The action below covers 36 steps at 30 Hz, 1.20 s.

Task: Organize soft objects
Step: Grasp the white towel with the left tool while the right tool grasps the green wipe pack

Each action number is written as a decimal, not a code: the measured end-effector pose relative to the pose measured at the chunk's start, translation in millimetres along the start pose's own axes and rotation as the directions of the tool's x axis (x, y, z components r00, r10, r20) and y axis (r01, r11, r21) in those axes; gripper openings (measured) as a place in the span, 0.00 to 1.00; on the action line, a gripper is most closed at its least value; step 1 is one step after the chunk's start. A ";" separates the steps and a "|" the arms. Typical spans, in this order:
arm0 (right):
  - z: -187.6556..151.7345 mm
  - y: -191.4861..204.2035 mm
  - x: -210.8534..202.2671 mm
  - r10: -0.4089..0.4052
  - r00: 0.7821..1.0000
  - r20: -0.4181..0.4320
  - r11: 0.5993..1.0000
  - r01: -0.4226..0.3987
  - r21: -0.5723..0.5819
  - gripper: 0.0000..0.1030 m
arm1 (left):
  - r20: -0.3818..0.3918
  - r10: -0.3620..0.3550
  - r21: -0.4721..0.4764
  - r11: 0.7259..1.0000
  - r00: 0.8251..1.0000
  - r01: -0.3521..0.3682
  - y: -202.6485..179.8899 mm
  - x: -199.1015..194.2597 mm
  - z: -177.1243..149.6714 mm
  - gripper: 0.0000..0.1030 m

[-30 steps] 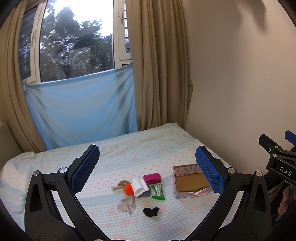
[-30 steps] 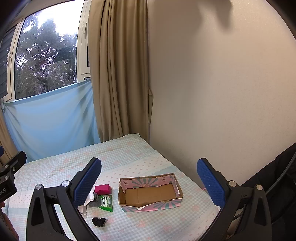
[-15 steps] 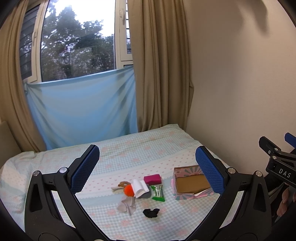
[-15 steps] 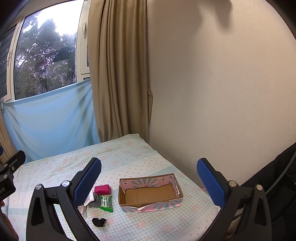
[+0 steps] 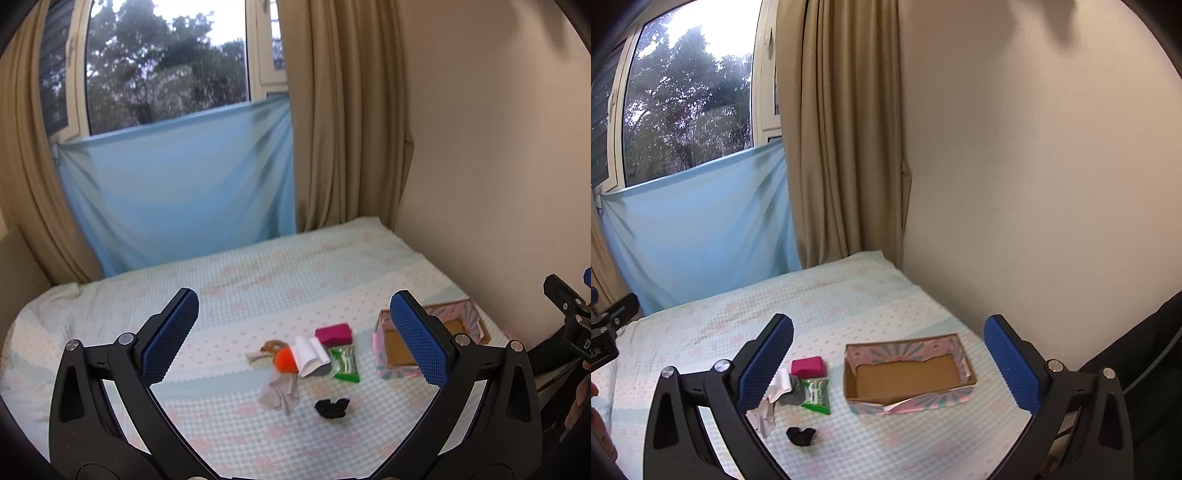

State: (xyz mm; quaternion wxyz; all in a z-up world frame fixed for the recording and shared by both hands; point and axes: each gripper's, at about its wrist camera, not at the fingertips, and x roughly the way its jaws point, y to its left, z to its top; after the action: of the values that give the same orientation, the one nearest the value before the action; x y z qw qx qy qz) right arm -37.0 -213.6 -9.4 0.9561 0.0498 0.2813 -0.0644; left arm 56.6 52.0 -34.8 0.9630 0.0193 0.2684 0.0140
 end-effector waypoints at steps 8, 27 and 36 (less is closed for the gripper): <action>-36.0 36.3 66.9 0.101 0.989 -0.106 0.995 -0.101 0.000 1.00 | -0.158 -0.022 -0.016 1.000 0.987 0.020 14.9 87.5 -30.2 1.00; -165.6 131.2 291.2 0.216 0.873 -0.437 0.953 -0.286 -0.101 0.83 | -0.520 -0.025 -0.037 0.999 0.854 0.007 -7.7 333.2 -108.9 1.00; -221.1 143.1 371.4 0.145 0.798 -0.585 0.952 -0.273 -0.137 0.67 | -0.642 -0.001 0.004 1.000 0.767 0.005 -27.4 413.6 -158.7 0.98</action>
State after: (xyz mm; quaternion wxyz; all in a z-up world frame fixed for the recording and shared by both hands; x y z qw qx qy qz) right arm 176.6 -78.6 -388.2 0.8293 -0.0056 0.5513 0.0907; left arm 328.7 44.8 -385.3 0.8135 0.0156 0.5810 0.0174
